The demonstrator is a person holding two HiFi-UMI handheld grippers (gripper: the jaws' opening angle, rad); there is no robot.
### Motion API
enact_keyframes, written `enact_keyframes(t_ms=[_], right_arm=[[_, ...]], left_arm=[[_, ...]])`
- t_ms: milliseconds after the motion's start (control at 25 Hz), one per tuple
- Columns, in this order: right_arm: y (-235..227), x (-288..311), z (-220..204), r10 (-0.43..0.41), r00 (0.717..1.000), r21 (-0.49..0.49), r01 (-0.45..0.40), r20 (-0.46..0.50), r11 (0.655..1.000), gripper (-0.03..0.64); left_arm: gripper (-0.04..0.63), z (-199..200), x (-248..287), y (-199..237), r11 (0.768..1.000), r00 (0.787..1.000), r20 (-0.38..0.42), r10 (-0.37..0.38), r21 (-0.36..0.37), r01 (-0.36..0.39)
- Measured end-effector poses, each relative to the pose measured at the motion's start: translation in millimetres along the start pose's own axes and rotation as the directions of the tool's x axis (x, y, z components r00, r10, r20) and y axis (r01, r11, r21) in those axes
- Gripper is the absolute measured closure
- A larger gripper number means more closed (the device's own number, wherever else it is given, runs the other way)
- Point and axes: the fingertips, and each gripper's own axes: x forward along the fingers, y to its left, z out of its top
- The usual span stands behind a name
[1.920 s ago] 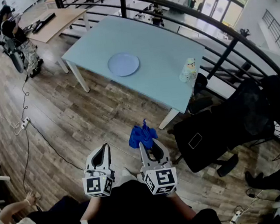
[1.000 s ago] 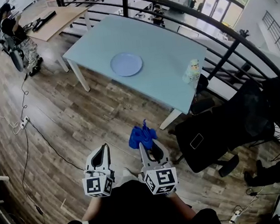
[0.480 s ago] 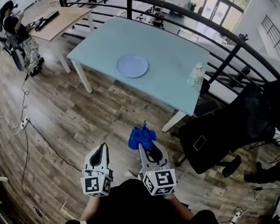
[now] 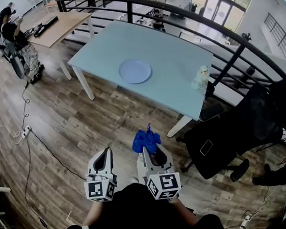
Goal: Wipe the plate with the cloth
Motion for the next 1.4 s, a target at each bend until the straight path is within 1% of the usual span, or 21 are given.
enact_keyframes(t_ms=[360, 520, 720, 1040, 1400], right_arm=[[-10, 39, 5, 0.01, 1.0, 0.001, -0.01, 0.001, 1.0, 0.499], [-19, 61, 4, 0.007, 1.0, 0.008, -0.007, -0.019, 1.0, 0.499], [-31, 91, 8, 0.0, 1.0, 0.012, 0.001, -0.02, 1.0, 0.499], [-50, 138, 23, 0.008, 0.999, 0.014, -0.007, -0.034, 1.0, 0.499], [-81, 196, 53, 0.025, 0.999, 0.008, -0.025, -0.033, 1.0, 0.499]], left_arm=[[0.594, -4, 35, 16, 1.0, 1.0, -0.005, 0.015, -0.005, -0.015], [0.594, -7, 57, 22, 1.0, 1.0, -0.016, 0.018, -0.015, -0.018], [0.594, -12, 86, 33, 1.0, 1.0, -0.021, 0.018, -0.016, -0.018], [0.594, -6, 141, 43, 1.0, 0.999, -0.027, 0.026, -0.016, -0.026], [0.594, 4, 203, 45, 0.999, 0.999, -0.027, 0.041, -0.018, -0.041]])
